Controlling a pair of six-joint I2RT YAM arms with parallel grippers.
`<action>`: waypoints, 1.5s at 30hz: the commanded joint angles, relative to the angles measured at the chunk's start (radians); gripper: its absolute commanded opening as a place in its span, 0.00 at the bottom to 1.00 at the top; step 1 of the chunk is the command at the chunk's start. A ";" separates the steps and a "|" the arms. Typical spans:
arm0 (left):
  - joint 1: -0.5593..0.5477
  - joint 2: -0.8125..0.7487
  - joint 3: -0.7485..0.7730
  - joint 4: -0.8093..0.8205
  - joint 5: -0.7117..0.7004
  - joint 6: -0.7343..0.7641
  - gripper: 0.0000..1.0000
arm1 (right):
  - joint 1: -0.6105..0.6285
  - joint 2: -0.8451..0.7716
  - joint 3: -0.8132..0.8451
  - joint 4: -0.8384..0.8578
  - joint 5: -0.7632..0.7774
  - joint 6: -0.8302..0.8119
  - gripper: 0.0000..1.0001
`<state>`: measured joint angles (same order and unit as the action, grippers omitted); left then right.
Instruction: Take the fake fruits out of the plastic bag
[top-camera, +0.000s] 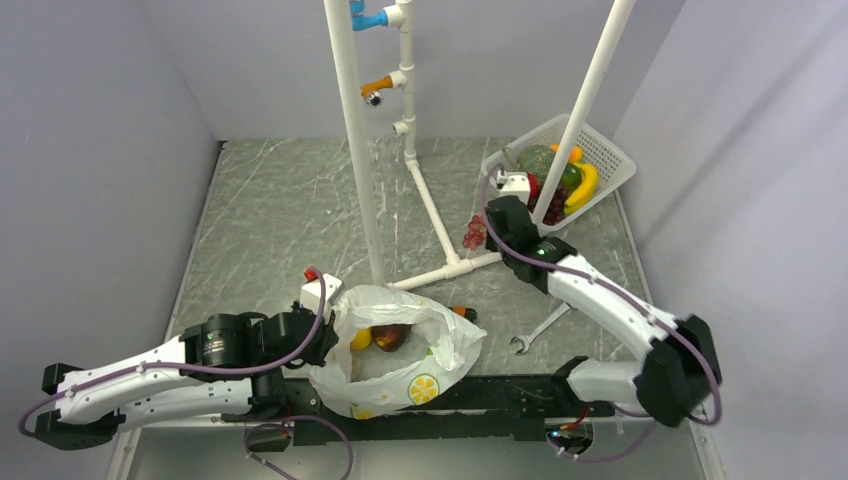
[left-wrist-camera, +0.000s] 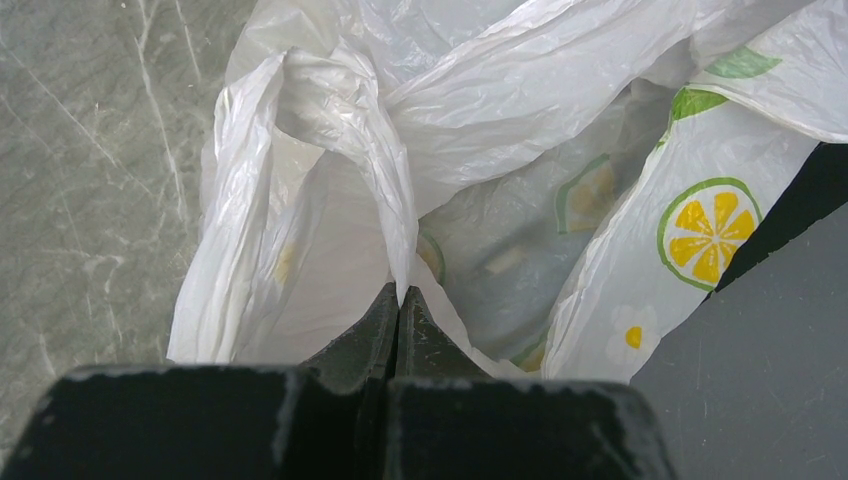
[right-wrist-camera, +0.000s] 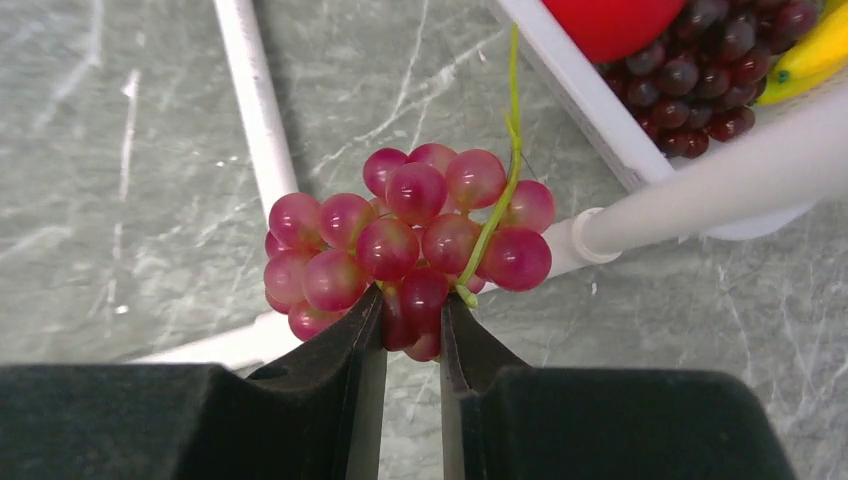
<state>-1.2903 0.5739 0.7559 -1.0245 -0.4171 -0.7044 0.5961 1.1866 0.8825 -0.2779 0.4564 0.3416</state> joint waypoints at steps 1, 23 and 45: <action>-0.010 0.013 0.020 0.000 -0.011 -0.011 0.00 | -0.003 0.168 0.160 0.037 0.085 0.010 0.00; -0.021 -0.027 0.017 0.006 -0.009 -0.010 0.00 | -0.139 0.710 0.698 0.259 0.657 -0.417 0.00; -0.027 -0.019 0.019 0.003 -0.013 -0.011 0.00 | -0.183 0.795 0.752 0.003 0.498 -0.189 0.78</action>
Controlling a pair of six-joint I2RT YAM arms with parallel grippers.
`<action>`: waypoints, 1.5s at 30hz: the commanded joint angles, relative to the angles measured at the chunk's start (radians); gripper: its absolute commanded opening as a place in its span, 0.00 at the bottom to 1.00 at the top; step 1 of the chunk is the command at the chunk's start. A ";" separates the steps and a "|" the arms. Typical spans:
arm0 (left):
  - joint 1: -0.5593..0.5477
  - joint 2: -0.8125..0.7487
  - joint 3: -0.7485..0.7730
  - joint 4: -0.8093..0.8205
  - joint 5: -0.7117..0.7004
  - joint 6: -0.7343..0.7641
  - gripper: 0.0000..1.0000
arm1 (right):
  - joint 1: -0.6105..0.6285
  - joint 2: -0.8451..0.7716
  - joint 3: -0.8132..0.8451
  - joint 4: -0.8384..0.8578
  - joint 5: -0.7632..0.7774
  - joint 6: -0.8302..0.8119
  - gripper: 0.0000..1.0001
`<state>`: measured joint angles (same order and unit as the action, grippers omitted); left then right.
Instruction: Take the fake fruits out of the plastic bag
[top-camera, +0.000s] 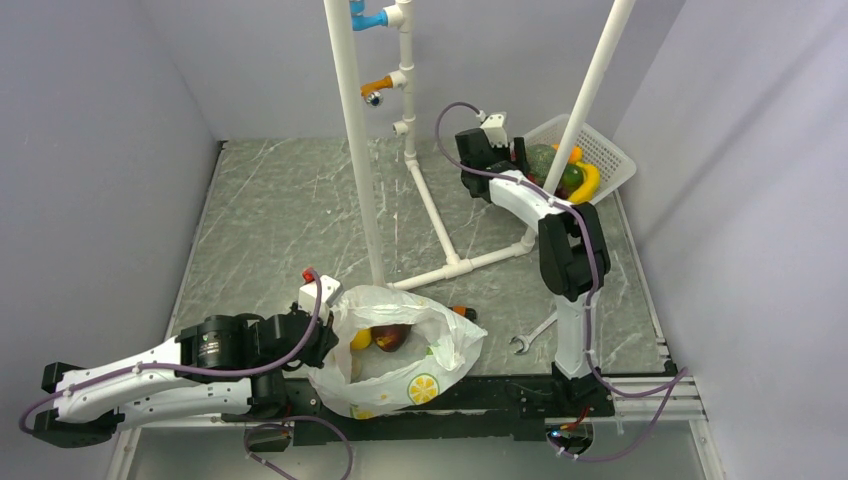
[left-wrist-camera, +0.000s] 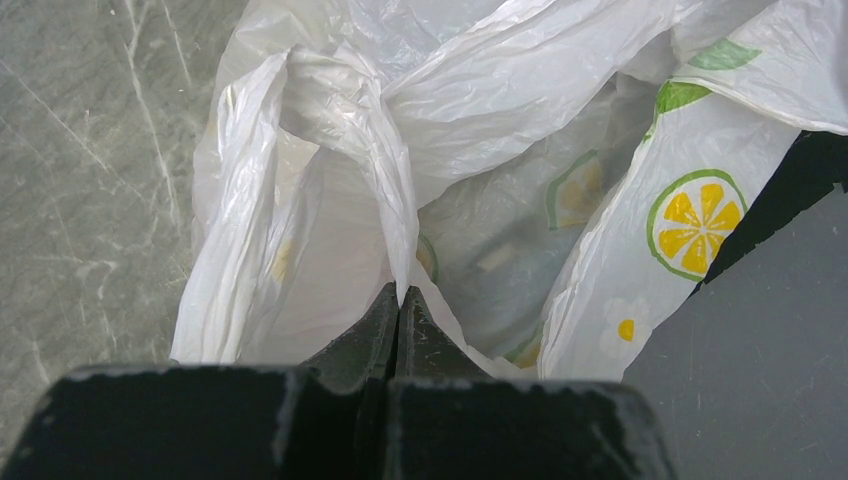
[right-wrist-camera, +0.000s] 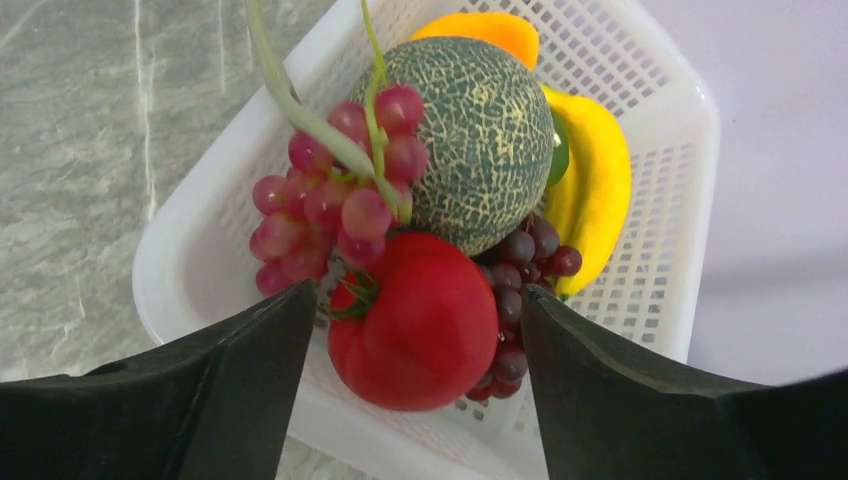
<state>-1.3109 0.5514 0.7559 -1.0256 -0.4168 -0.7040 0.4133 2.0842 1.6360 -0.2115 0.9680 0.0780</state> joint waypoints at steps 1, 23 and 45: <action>-0.008 0.005 0.019 0.004 -0.013 -0.011 0.00 | 0.002 -0.118 -0.003 -0.077 -0.016 0.079 0.79; -0.010 0.009 0.019 0.001 -0.018 -0.016 0.00 | 0.408 -0.950 -0.574 -0.070 -0.655 0.055 0.85; -0.011 0.024 0.022 -0.011 -0.031 -0.028 0.00 | 0.992 -0.848 -0.618 -0.076 -0.826 -0.131 0.84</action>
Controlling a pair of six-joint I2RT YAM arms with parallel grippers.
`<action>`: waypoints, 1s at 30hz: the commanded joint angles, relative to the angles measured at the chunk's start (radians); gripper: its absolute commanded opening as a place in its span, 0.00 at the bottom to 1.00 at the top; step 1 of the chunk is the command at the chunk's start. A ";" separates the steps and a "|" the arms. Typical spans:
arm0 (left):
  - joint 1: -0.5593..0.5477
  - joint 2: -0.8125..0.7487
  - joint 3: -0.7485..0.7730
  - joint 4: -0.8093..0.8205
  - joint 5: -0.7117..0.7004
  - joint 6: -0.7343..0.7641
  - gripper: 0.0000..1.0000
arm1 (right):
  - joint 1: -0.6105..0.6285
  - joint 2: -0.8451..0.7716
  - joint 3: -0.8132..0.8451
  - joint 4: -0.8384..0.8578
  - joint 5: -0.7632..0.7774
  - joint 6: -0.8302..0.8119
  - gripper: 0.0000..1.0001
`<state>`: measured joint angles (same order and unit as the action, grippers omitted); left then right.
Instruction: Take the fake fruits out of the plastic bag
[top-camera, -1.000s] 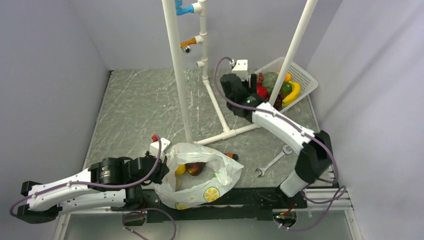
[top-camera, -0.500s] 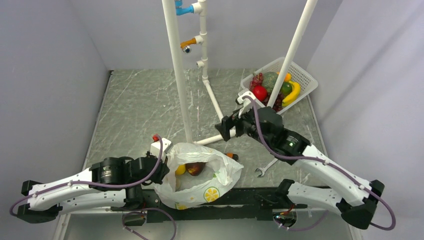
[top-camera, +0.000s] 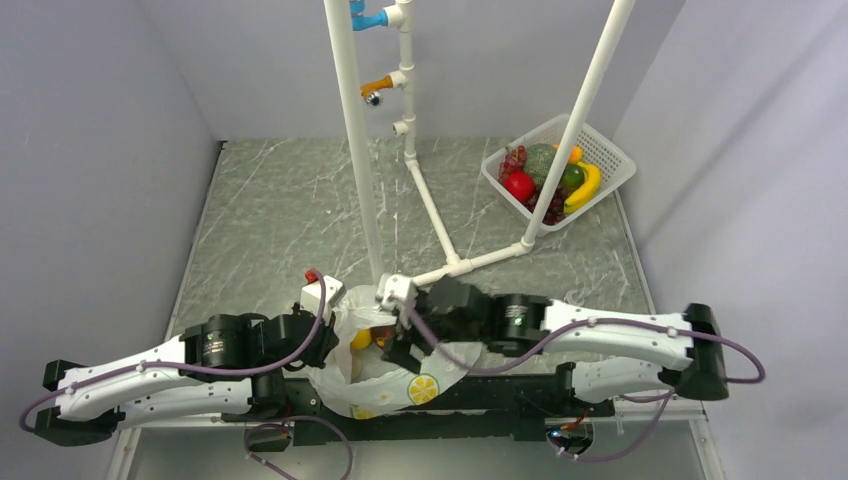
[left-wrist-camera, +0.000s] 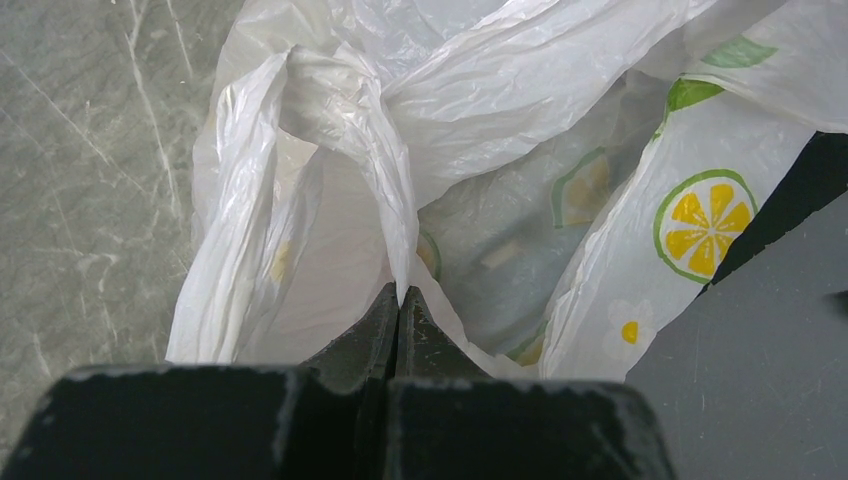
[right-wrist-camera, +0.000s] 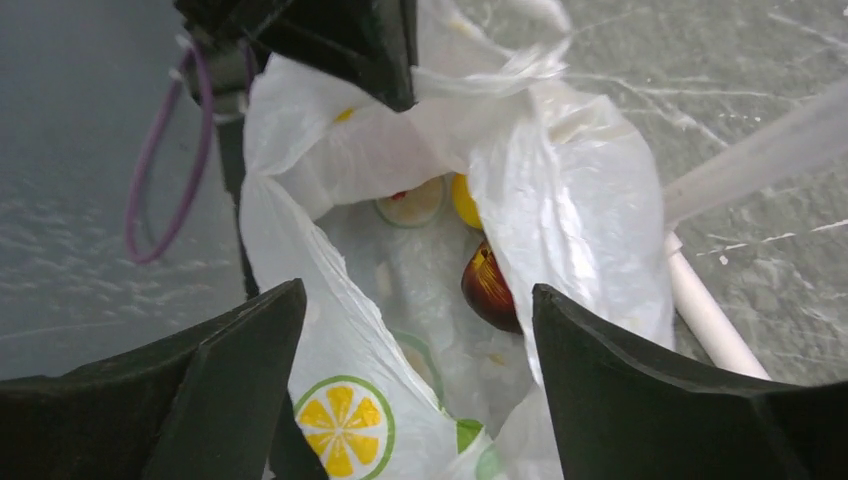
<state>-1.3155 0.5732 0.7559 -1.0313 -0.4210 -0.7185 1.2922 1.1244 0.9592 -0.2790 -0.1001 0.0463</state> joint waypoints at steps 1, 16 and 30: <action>-0.008 0.003 0.022 -0.006 -0.027 -0.012 0.00 | 0.139 0.151 0.076 -0.023 0.302 -0.122 0.81; -0.008 0.015 0.023 -0.004 -0.023 -0.010 0.00 | 0.158 0.463 0.058 0.093 0.602 -0.117 0.85; -0.009 0.018 0.023 -0.005 -0.024 -0.010 0.00 | 0.147 0.527 0.031 0.149 0.563 -0.094 0.88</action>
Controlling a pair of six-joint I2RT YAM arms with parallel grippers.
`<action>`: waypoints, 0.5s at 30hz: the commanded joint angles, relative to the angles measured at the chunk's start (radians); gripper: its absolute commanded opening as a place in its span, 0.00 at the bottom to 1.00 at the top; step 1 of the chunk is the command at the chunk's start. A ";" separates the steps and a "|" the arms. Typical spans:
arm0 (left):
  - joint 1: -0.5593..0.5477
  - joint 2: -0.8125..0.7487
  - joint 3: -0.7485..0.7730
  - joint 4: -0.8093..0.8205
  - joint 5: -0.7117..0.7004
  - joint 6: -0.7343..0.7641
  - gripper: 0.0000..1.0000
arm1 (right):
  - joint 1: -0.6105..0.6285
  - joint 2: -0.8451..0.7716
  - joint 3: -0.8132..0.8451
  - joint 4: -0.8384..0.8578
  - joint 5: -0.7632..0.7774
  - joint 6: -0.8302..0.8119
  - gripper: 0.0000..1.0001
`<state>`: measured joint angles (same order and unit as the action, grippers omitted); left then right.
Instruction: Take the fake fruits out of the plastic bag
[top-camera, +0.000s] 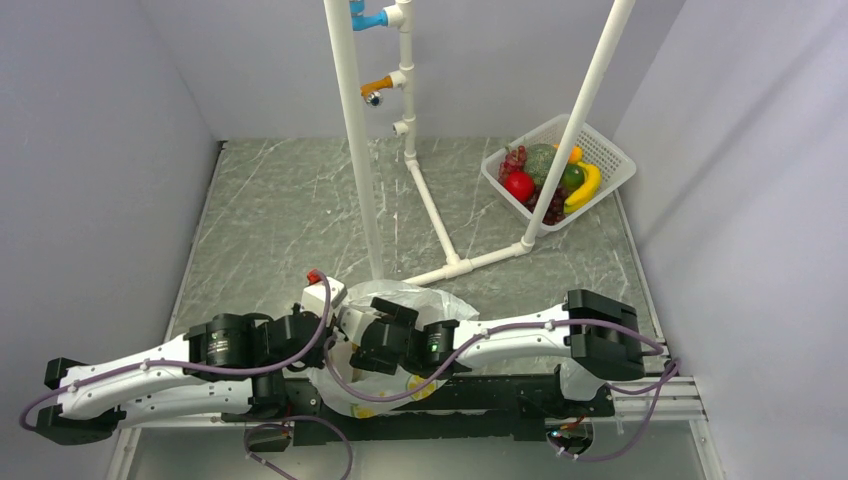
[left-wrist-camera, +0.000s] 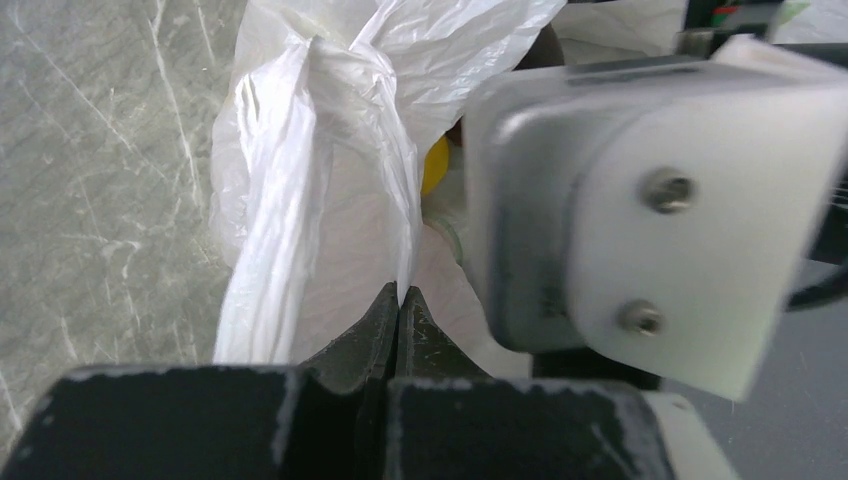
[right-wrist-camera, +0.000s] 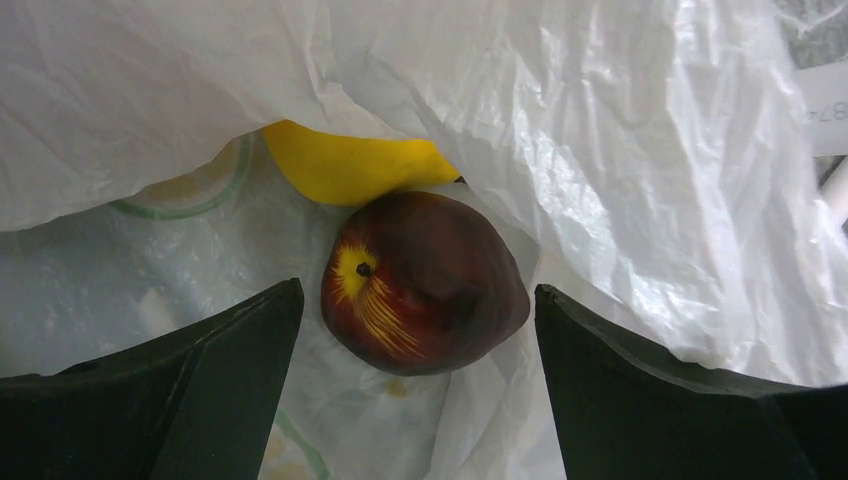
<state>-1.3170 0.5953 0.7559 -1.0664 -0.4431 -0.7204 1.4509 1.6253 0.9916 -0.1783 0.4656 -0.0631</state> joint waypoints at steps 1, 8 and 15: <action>-0.008 -0.007 0.023 0.029 -0.002 -0.008 0.00 | -0.015 0.031 -0.005 0.051 -0.005 0.020 0.88; -0.008 -0.013 0.022 0.031 -0.002 -0.009 0.00 | -0.046 0.026 -0.065 0.087 -0.036 0.052 0.88; -0.008 -0.002 0.023 0.030 -0.001 -0.009 0.00 | -0.052 0.035 -0.078 0.104 -0.059 0.062 0.82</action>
<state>-1.3190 0.5907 0.7559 -1.0588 -0.4423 -0.7204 1.4010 1.6550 0.9226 -0.1089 0.4335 -0.0261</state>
